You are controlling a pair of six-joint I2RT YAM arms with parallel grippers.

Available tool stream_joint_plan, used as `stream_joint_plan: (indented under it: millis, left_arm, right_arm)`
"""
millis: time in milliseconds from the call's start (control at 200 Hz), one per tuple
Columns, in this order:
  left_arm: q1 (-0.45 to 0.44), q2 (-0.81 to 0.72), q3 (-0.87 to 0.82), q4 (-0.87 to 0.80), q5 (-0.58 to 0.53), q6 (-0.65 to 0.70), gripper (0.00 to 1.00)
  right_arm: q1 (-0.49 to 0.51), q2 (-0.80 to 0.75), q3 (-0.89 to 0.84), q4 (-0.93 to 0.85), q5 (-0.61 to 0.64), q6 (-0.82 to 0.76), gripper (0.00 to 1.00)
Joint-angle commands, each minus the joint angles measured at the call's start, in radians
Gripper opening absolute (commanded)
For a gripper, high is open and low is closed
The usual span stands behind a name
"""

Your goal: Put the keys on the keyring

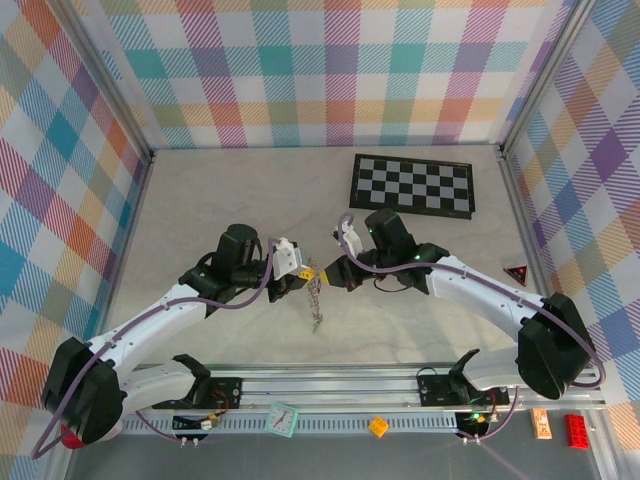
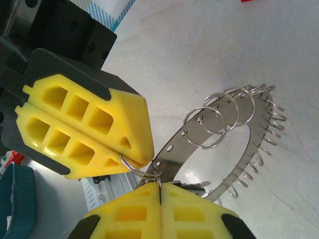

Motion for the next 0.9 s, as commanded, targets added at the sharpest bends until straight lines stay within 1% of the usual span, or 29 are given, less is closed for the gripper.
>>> stream_joint_plan:
  millis: [0,140,315,390,460,500,560,655,680,790,895]
  left_arm:
    - [-0.010,-0.020,-0.012,0.067,0.023,-0.003,0.00]
    - [-0.010,-0.031,-0.028,0.128,0.034,-0.051,0.00]
    - [-0.010,-0.036,-0.066,0.279,0.049,-0.164,0.00]
    - [-0.010,-0.036,-0.081,0.332,0.046,-0.208,0.00]
    - [-0.010,-0.040,-0.091,0.357,0.043,-0.231,0.00]
    - [-0.010,-0.044,-0.096,0.364,0.041,-0.239,0.00]
    - [-0.009,-0.049,-0.101,0.367,0.041,-0.245,0.00]
    - [-0.010,-0.056,-0.112,0.366,0.041,-0.248,0.00]
    - [-0.009,-0.059,-0.113,0.366,0.042,-0.249,0.00]
    - [-0.010,-0.062,-0.122,0.365,0.049,-0.253,0.00]
    - [-0.010,-0.061,-0.124,0.367,0.067,-0.259,0.00]
  right_arm:
    - [0.002,-0.017,0.011,-0.009,-0.011,-0.020,0.01]
    - [0.000,-0.005,-0.026,0.058,-0.014,0.021,0.00]
    - [0.000,0.047,-0.094,0.250,-0.078,0.152,0.00]
    - [0.001,0.052,-0.112,0.305,-0.086,0.186,0.00]
    - [0.000,0.045,-0.118,0.312,-0.079,0.191,0.06]
    - [-0.003,0.036,-0.121,0.307,-0.073,0.191,0.12]
    - [-0.010,0.023,-0.123,0.298,-0.069,0.187,0.18]
    - [-0.025,-0.011,-0.121,0.248,-0.048,0.147,0.31]
    - [-0.030,-0.023,-0.120,0.236,-0.041,0.129,0.33]
    - [-0.036,-0.092,-0.124,0.203,-0.009,-0.009,0.38]
    - [-0.036,-0.154,-0.149,0.216,-0.016,-0.168,0.40]
